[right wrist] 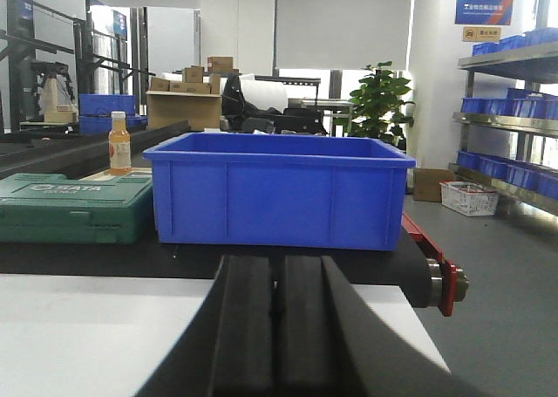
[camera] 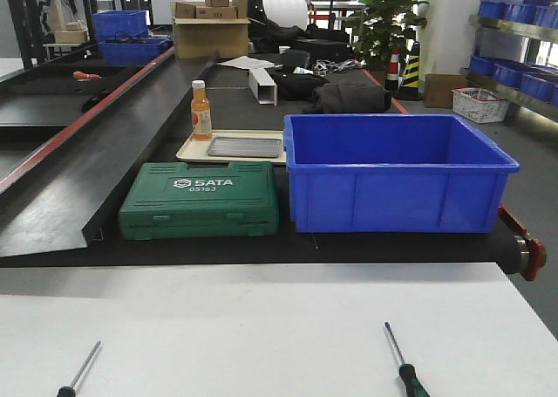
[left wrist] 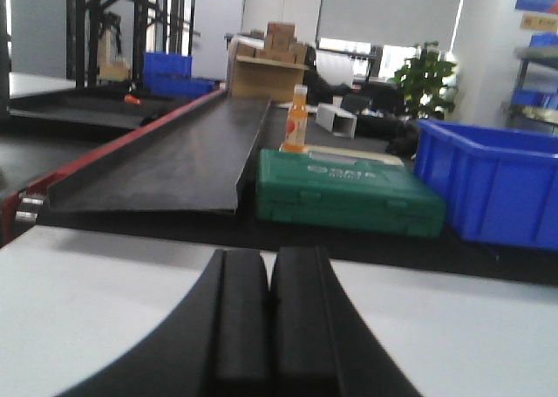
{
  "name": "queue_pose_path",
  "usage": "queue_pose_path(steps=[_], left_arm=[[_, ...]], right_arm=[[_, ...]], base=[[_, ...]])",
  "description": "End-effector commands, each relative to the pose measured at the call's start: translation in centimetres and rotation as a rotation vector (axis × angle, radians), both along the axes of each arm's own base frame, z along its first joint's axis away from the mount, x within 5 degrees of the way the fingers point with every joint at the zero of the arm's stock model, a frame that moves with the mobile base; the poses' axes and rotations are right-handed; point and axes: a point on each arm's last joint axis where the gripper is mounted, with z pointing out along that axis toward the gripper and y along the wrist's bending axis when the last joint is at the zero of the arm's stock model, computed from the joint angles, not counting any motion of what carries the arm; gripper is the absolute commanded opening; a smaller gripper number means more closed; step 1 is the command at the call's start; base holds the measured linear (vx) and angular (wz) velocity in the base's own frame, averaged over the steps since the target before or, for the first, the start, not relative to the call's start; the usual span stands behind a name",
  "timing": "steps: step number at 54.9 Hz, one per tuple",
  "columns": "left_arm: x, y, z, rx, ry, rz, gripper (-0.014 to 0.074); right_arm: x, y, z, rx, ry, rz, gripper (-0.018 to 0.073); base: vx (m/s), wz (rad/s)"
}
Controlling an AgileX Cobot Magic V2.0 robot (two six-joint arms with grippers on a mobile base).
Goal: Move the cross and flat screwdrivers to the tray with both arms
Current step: 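Lower both grippers toward the two green-handled screwdrivers on the table, then close left and right grippers around each screwdriver's green handle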
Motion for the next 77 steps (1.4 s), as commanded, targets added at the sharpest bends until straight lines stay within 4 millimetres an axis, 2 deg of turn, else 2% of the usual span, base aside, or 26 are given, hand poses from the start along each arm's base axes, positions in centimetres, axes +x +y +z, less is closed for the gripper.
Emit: queue_pose_path(steps=[1,8,12,16,25,29,40,47,56,63,69,77], left_arm=[[-1.3,0.0,4.4,-0.009,-0.207,0.001,0.0001],[-1.6,-0.1,7.5,0.0,-0.128,-0.006,0.0036],[-1.2,-0.1,8.4,0.033,-0.021,-0.006,0.0078],[-0.2,-0.1,8.4,0.077,0.076,-0.005,0.0134],[2.5,0.0,7.5,0.163,0.222,-0.009,0.0317],[3.4,0.0,7.3,0.165,0.258,-0.011,0.0395],[5.7,0.1,6.1,0.145,0.368,-0.022,0.0463],[7.8,0.2,5.0,0.137,0.491,-0.032,0.0477],[11.8,0.3,5.1,0.129,0.644,-0.048,0.048],[16.1,0.5,5.1,0.128,0.803,-0.07,0.048],[20.1,0.5,4.0,0.168,0.977,-0.116,0.048],[25.0,0.6,2.3,0.219,1.11,-0.165,0.048]], right_arm=[[-0.3,0.0,4.1,0.013,-0.046,-0.004,-0.0006],[0.5,-0.2,7.5,0.012,0.065,-0.019,-0.0003],[1.4,-0.2,8.6,0.012,0.12,-0.022,0.0],[2.6,-0.2,9.1,0.011,0.171,-0.024,0.0008],[5.5,-0.2,7.7,0.009,0.333,-0.025,0.0074],[6.9,-0.2,6.8,0.007,0.407,-0.025,0.0143],[9.7,-0.1,4.6,0.01,0.561,-0.024,0.0356],[11.0,-0.1,3.0,0.045,0.661,-0.028,0.0448],[12.1,-0.1,1.5,0.043,0.747,-0.03,0.047],[12.5,-0.1,1.0,0.042,0.774,-0.031,0.047],[12.7,-0.1,0.7,0.042,0.783,-0.03,0.047],[12.7,-0.1,0.5,0.041,0.807,-0.032,0.047]], base=[[0.0,0.0],[0.0,0.0],[0.0,0.0],[0.0,0.0],[0.0,0.0],[0.0,0.0],[0.0,0.0],[0.0,0.0],[0.0,0.0],[0.0,0.0],[0.0,0.0],[0.0,0.0]])
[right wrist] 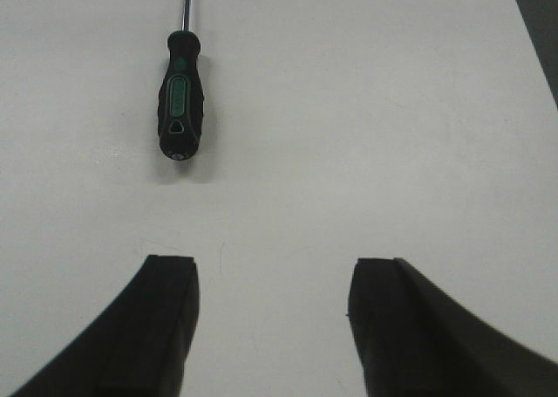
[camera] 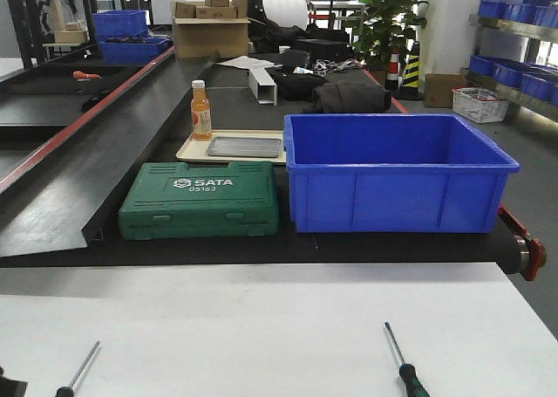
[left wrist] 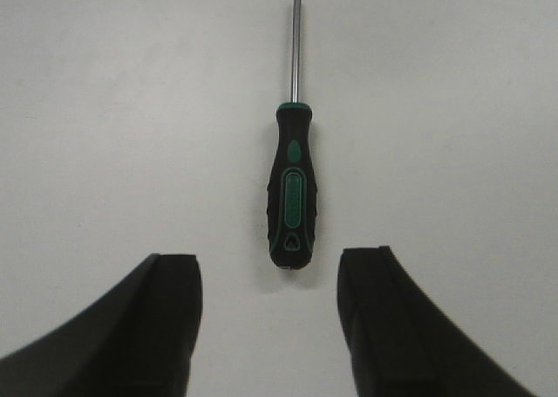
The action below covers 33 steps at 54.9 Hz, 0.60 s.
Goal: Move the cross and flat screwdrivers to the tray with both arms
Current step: 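Close left and right grippers around each screwdriver's green handle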
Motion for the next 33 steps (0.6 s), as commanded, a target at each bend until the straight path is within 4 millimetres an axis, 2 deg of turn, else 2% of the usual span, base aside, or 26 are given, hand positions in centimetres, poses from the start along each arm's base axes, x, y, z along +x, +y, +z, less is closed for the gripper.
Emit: queue_pose_path(steps=[1,10,20,33], left_arm=[[3.5,-0.1,0.1,0.009,0.011,-0.035,0.048],[7.9,-0.1,-3.3,-0.018,0.123,-0.04,0.048],[11.0,-0.1,-6.0,-0.004,0.185,-0.103,0.048],[13.0,-0.2,-6.0,0.012,0.12,-0.156,0.0479]], right_arm=[[0.8,0.0,1.5,0.0,-0.093,0.001,0.047],[0.5,-0.1,1.1,-0.002,-0.041,-0.002,0.047],[0.1,-0.1,0.6,-0.006,0.037,-0.006,0.047],[-0.3,-0.1,0.3,-0.008,0.086,-0.009,0.047]], base=[[0.0,0.0],[0.0,0.0],[0.0,0.0],[0.0,0.0]])
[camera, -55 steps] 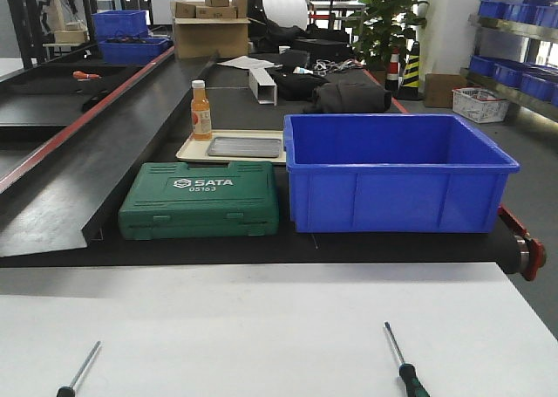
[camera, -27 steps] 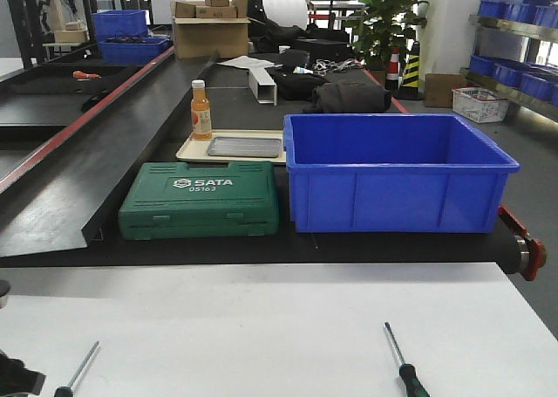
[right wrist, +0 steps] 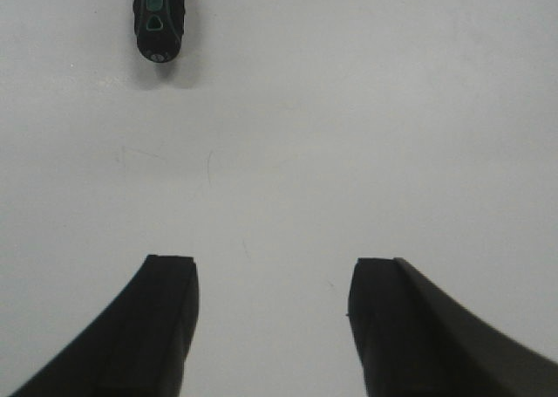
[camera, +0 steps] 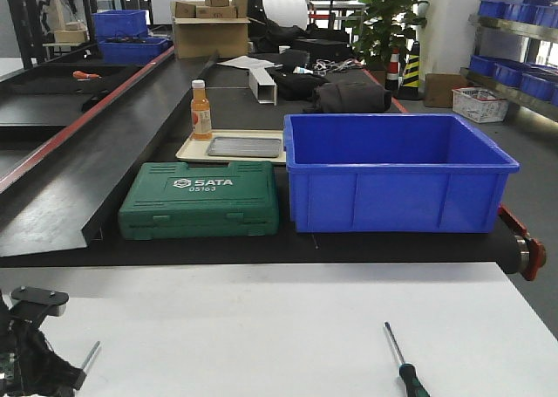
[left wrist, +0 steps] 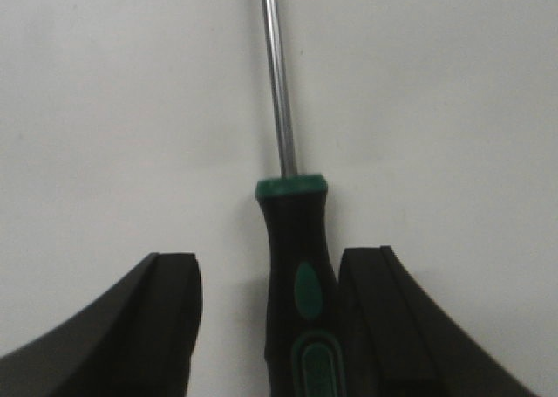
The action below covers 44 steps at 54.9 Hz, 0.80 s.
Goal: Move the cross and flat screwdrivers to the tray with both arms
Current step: 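Close left and right grippers around each screwdriver's green handle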
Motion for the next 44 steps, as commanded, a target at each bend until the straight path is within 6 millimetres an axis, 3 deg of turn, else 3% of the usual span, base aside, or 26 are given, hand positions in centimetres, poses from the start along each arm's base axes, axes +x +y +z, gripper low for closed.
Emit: queue_pose_path(steps=[1,30,37,44], left_arm=[[1.3,-0.2,3.1,0.004,-0.136,-0.024,0.0479],[1.6,-0.3,0.5,-0.009,-0.085,-0.038,0.045],[1.6,-0.6,-0.3,-0.042,-0.057,-0.029,0.0439],[1.6,-0.8,-1.2,-0.07,-0.026,-0.012,0.0439]], right_arm=[[0.8,0.0,1.3,-0.002,-0.08,0.002,0.047],[1.1,0.0,1.5,0.0,-0.071,-0.002,0.047],[2.5,-0.1,2.4,-0.002,-0.042,-0.004,0.047],[5.2,0.0,3.4,-0.019,-0.034,0.016,0.047]], base=[[0.0,0.0],[0.0,0.0],[0.0,0.0],[0.0,0.0]])
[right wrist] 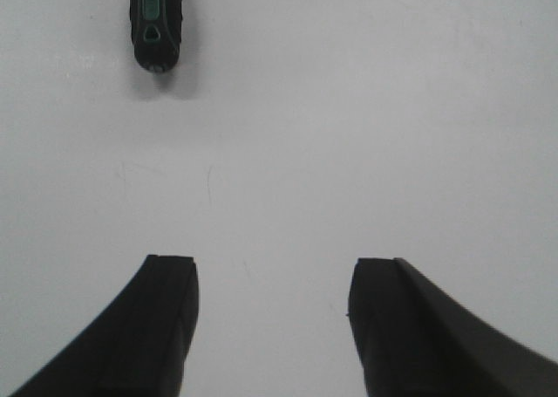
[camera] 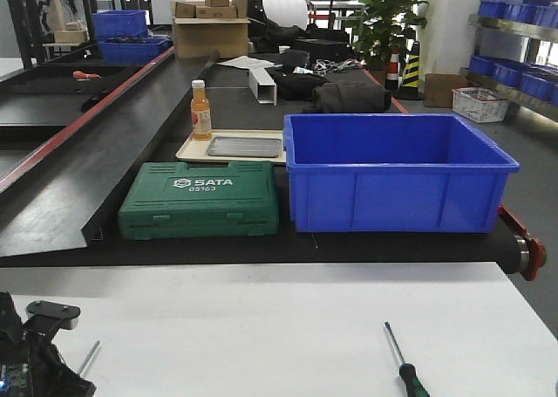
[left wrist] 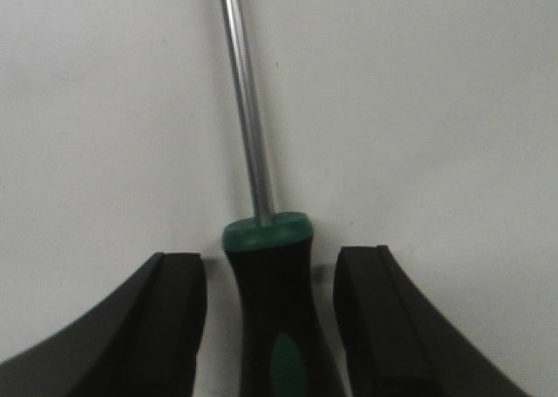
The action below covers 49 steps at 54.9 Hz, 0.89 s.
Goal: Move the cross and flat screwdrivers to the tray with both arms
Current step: 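Close left and right grippers around each screwdriver's green handle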
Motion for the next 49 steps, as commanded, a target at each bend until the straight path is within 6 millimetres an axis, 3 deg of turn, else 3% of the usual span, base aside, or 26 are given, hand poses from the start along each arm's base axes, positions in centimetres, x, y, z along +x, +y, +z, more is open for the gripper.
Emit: queue_pose_path(steps=[1,12,31,43,49], left_arm=[[0.7,-0.4,2.2,-0.028,-0.072,0.02,0.0439],[0.5,-0.4,1.9,-0.031,-0.042,0.014,0.0384],[0.3,-0.5,1.8,-0.036,-0.019,0.012,-0.0002],[0.3,-0.5,1.8,-0.037,-0.018,0.012,-0.0004],[0.3,-0.5,1.8,-0.037,-0.016,0.012,-0.0002]], right_arm=[[3.0,0.0,2.2,-0.02,-0.091,0.025,0.047],[8.1,0.0,2.6,-0.045,-0.046,0.06,0.047],[17.9,1.1,1.2,-0.043,0.049,0.147,0.047],[21.9,4.4,-1.0,-0.036,0.066,0.203,0.047],[23.3,5.1,-2.3,-0.025,0.084,0.182,0.047]], base=[[0.0,0.0],[0.0,0.0],[0.0,0.0],[0.0,0.0],[0.0,0.0]])
